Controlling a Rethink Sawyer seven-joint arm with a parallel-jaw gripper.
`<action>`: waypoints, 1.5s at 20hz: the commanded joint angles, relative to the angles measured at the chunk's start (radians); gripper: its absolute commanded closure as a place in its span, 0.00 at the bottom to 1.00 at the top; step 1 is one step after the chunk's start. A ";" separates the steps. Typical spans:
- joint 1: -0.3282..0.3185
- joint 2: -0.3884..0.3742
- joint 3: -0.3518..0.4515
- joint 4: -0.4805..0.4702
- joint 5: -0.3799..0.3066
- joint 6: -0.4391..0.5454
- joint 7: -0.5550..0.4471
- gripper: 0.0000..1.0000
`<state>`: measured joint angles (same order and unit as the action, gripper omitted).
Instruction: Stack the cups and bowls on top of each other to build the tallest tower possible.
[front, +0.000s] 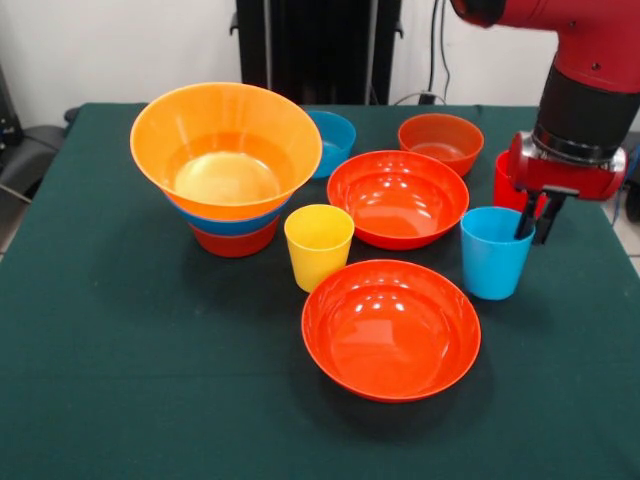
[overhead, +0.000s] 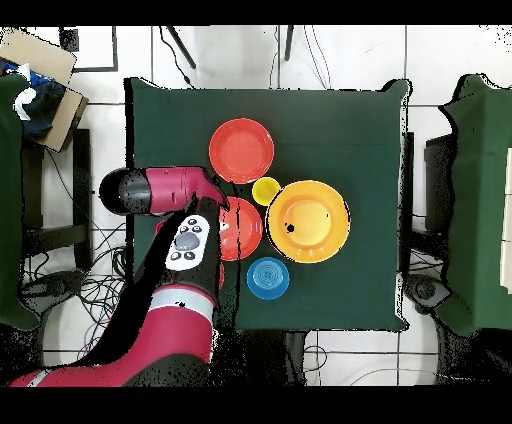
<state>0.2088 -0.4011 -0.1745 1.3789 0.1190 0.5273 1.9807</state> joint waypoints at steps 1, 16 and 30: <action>-0.069 -0.218 0.106 0.171 0.031 0.106 0.044 1.00; -0.235 -0.404 0.163 0.405 -0.025 0.083 -0.064 1.00; -0.292 -0.448 0.202 0.521 -0.051 0.043 -0.050 1.00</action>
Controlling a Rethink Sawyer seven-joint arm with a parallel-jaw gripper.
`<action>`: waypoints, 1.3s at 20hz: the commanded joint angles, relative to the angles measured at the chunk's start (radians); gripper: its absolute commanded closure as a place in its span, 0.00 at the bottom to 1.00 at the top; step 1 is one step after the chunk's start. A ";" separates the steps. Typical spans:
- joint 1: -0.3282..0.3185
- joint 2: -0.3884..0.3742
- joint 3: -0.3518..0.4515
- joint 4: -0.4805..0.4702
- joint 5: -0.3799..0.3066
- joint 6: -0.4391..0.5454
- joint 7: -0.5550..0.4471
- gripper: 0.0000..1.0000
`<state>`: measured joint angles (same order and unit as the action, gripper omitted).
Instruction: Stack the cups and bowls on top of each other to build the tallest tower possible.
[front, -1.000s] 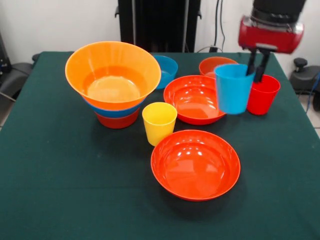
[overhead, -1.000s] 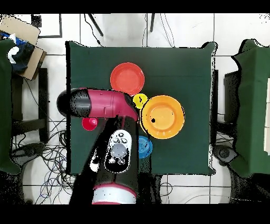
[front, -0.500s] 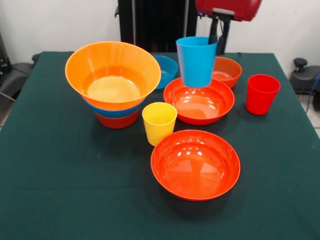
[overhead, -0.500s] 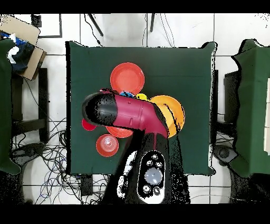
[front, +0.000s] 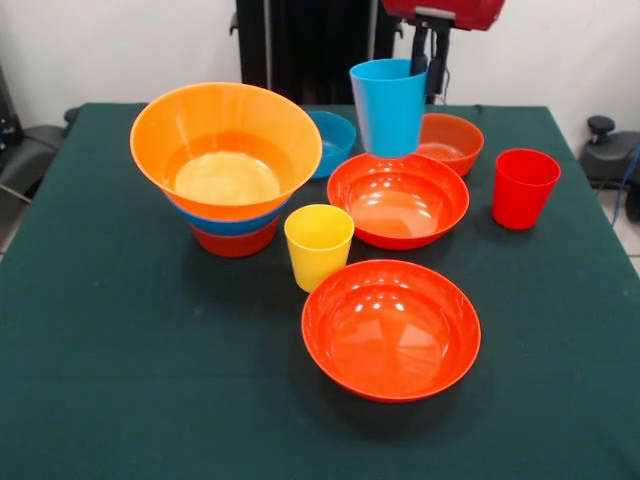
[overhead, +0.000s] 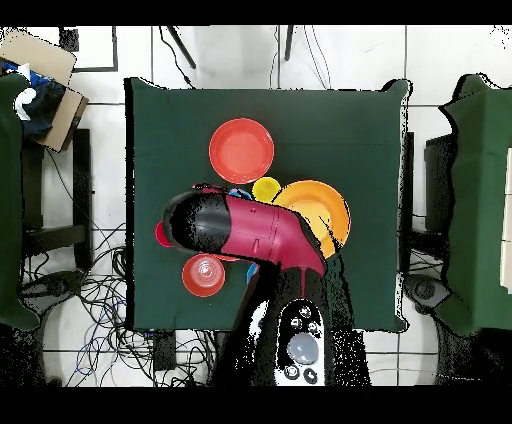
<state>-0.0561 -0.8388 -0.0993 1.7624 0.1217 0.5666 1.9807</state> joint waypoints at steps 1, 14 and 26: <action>-0.035 -0.016 0.130 0.148 -0.054 0.000 -0.054 1.00; -0.150 -0.032 0.196 0.243 -0.090 -0.062 -0.088 1.00; -0.243 -0.037 0.249 0.277 -0.151 -0.073 -0.097 1.00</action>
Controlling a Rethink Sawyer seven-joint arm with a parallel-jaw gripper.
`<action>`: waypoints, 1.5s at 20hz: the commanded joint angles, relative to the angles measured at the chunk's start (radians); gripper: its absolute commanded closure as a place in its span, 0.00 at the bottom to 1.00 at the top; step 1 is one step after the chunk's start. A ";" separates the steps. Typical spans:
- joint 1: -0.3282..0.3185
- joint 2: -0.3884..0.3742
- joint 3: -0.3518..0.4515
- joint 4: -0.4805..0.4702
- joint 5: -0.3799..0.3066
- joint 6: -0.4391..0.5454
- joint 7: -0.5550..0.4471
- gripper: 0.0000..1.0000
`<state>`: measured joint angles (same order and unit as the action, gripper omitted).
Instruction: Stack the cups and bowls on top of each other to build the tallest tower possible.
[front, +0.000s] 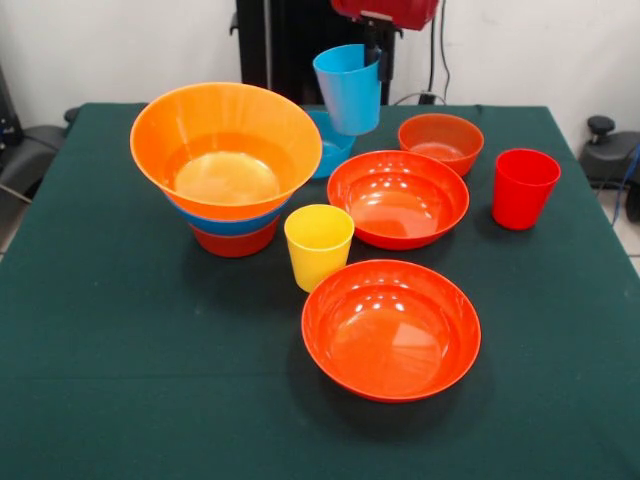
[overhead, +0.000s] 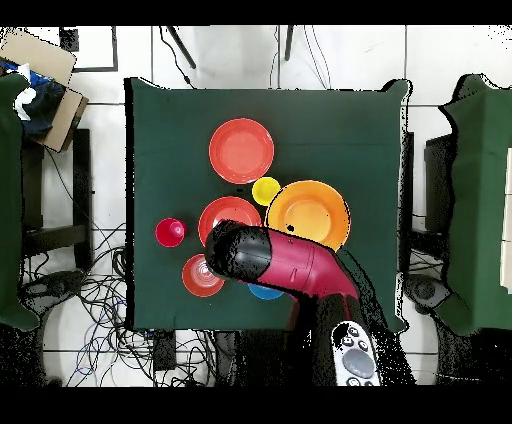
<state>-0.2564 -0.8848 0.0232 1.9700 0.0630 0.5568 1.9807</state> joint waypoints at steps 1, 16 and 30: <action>-0.050 0.007 0.130 0.072 -0.099 -0.063 -0.098 1.00; -0.183 0.027 0.210 0.096 -0.181 -0.087 -0.109 1.00; -0.196 0.006 0.248 0.072 -0.215 -0.034 -0.044 1.00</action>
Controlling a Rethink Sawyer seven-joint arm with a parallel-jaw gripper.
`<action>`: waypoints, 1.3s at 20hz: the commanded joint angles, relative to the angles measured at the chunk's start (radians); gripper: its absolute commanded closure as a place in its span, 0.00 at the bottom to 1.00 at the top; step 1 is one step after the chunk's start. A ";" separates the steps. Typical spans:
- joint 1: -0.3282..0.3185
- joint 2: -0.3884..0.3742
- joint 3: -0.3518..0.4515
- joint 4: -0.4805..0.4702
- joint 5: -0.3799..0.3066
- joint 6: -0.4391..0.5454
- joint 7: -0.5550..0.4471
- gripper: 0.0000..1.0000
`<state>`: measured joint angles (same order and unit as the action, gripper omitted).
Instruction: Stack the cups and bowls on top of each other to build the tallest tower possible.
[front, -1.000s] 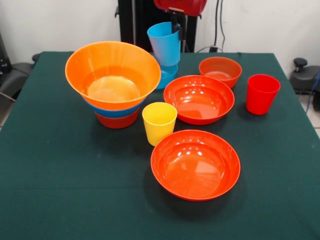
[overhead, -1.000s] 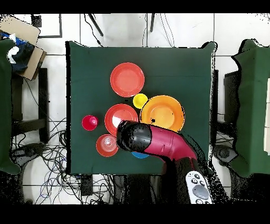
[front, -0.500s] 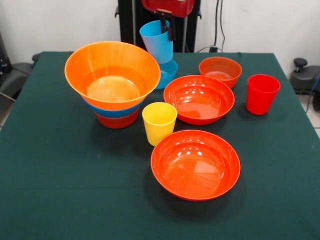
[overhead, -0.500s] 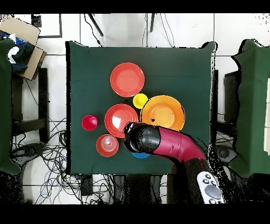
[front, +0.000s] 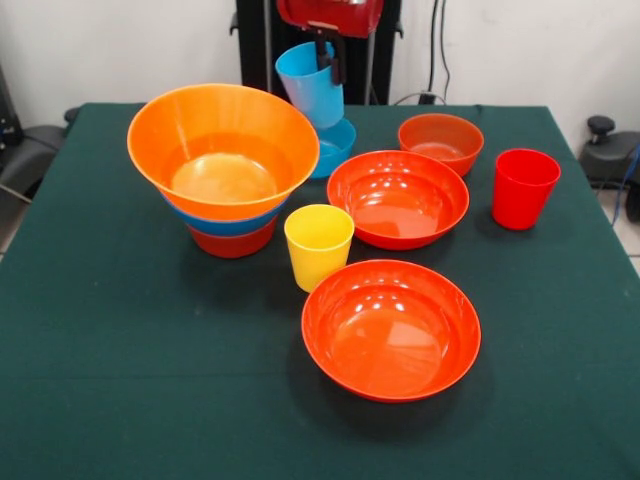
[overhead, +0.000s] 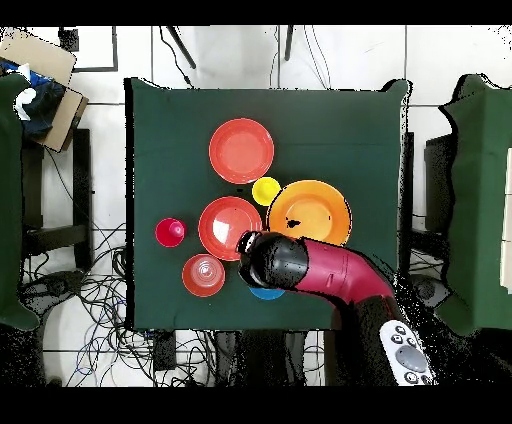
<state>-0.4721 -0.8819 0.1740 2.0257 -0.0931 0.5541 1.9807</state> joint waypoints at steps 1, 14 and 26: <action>0.033 -0.016 0.093 0.029 -0.052 -0.028 -0.025 1.00; 0.130 -0.154 0.050 0.025 0.008 0.158 0.035 1.00; 0.089 -0.126 0.061 -0.017 -0.012 0.178 -0.025 1.00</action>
<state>-0.3607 -1.0641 0.1850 2.0288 -0.0916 0.6673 1.9807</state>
